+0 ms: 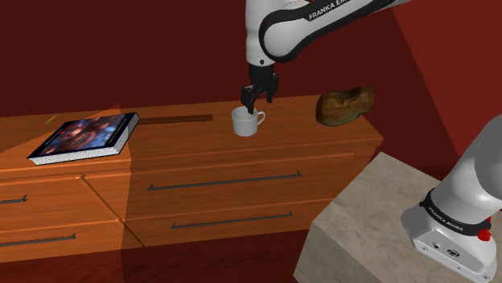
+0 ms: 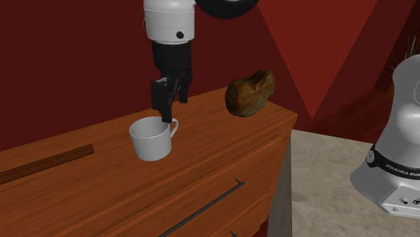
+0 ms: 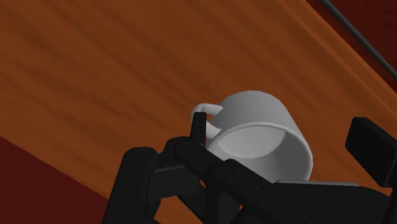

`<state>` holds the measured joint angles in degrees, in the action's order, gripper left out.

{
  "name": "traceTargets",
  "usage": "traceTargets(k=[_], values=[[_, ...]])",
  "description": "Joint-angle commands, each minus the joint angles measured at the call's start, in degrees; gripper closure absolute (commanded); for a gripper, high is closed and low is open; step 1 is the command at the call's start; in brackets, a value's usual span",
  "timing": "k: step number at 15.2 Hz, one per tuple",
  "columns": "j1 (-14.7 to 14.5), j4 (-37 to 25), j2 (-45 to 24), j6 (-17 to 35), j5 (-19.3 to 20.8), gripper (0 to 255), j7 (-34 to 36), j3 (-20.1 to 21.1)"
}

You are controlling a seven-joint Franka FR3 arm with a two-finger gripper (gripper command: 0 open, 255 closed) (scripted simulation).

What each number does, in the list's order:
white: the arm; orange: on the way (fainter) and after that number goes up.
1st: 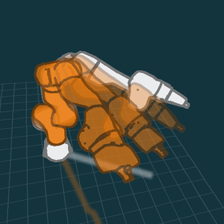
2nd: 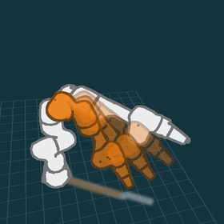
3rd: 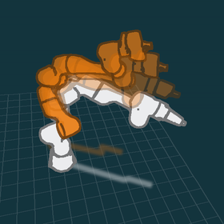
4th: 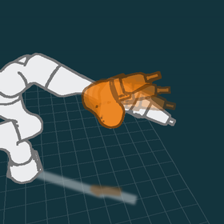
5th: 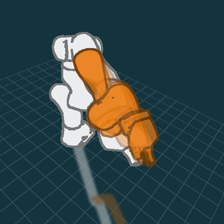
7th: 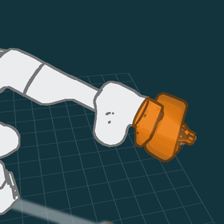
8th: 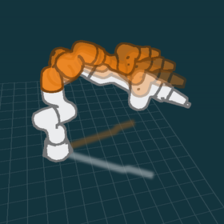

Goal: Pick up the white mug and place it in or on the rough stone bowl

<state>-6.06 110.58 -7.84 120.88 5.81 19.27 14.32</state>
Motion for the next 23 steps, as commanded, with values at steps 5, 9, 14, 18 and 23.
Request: traceTargets(k=[5,9,14,18,23], values=[[-3.7,-15.2,-14.5,-2.1,5.1,0,5.6,0.0],[-5.2,-20.4,-20.0,-2.1,6.7,0,7.1,-0.6],[-5.2,-19.0,-21.7,0.9,7.3,0,7.4,-0.9],[-5.2,-18.9,-21.9,1.2,7.3,0,7.5,-1.0],[-5.2,-18.9,-21.9,1.2,7.3,0,7.5,-1.0]])
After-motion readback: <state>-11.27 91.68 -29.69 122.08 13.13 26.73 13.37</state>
